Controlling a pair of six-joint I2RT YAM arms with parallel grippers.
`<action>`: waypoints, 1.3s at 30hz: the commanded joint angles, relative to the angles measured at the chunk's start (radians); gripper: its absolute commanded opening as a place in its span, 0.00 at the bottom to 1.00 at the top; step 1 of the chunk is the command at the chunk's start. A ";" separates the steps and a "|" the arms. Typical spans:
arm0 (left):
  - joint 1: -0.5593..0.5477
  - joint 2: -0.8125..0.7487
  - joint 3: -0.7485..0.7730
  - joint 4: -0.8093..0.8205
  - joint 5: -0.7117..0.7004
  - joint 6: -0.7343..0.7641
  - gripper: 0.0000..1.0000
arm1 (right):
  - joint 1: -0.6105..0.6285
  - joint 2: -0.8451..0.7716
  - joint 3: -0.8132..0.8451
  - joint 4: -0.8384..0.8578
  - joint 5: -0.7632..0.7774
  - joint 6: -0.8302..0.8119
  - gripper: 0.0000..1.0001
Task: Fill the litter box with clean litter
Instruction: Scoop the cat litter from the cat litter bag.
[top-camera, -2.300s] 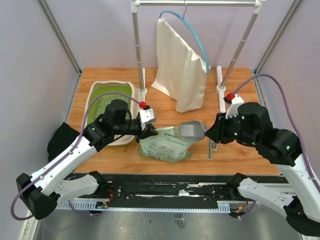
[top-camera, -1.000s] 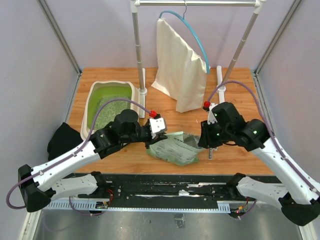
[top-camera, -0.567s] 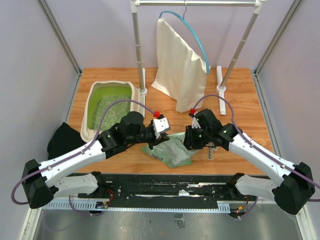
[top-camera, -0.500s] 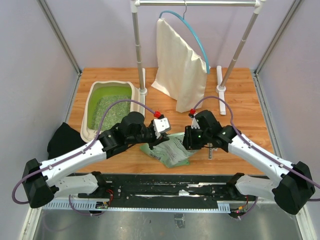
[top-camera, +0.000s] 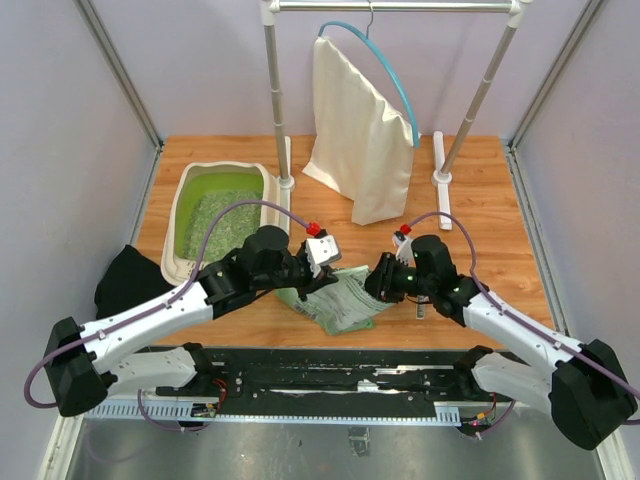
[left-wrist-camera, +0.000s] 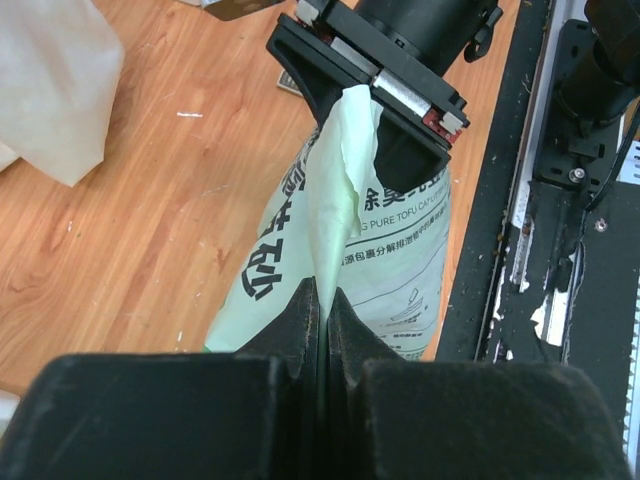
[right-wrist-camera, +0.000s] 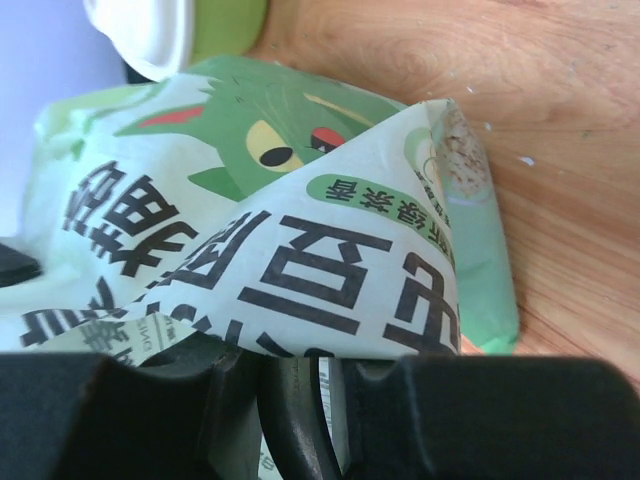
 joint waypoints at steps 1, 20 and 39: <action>-0.011 -0.051 -0.001 0.105 0.028 -0.027 0.00 | -0.065 -0.038 -0.063 0.260 -0.131 0.192 0.01; -0.011 -0.209 -0.066 0.091 -0.178 -0.002 0.01 | -0.242 -0.333 -0.015 -0.002 -0.146 0.165 0.01; -0.011 -0.237 -0.074 0.038 -0.221 0.038 0.00 | -0.420 -0.371 0.171 -0.238 -0.335 0.046 0.01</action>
